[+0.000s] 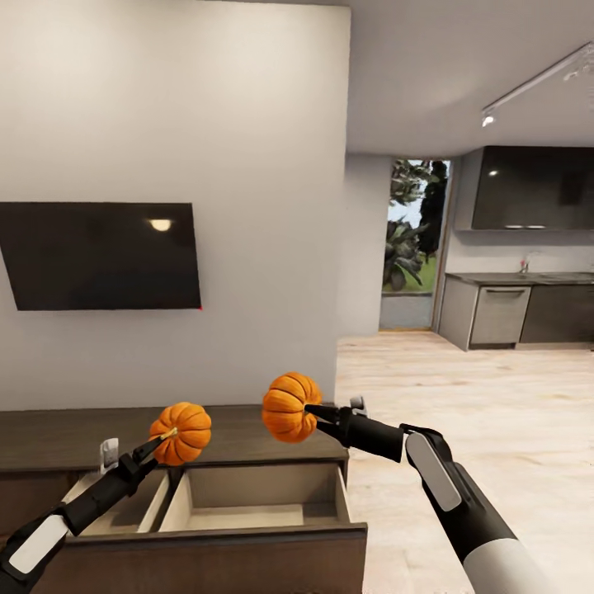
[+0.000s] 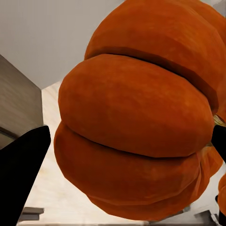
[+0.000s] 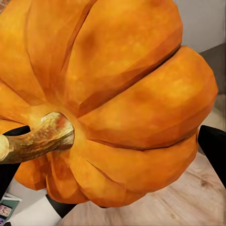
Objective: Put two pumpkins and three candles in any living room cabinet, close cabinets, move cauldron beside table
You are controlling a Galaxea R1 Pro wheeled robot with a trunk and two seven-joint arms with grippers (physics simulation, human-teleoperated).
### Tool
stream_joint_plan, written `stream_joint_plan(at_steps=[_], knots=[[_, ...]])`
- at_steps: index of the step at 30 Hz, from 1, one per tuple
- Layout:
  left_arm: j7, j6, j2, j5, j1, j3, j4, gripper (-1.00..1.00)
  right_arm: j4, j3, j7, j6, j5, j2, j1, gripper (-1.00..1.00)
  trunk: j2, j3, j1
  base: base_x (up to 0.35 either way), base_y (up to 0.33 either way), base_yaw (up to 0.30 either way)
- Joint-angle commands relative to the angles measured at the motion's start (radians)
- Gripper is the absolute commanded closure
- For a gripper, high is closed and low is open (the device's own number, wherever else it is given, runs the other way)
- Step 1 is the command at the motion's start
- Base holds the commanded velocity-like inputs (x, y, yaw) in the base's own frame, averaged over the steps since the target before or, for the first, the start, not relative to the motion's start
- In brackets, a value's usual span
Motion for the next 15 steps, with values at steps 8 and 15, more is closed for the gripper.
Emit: stream_joint_plan(at_steps=[8, 15], knots=[[-0.002, 0.009, 0.001, 0.013, -0.001, -0.005, 0.0, 1.0, -0.001, 0.001, 0.004, 0.003, -0.003, -0.003, -0.001, 1.0, -0.001, -0.007, 0.0, 0.001, -0.149, -0.056], [0.0, 0.01, 0.0, 0.012, -0.001, -0.005, 0.0, 1.0, -0.001, 0.001, 0.001, 0.003, 0.005, 0.001, -0.001, 1.0, -0.001, -0.01, 0.0, 0.129, 0.014, 0.017]])
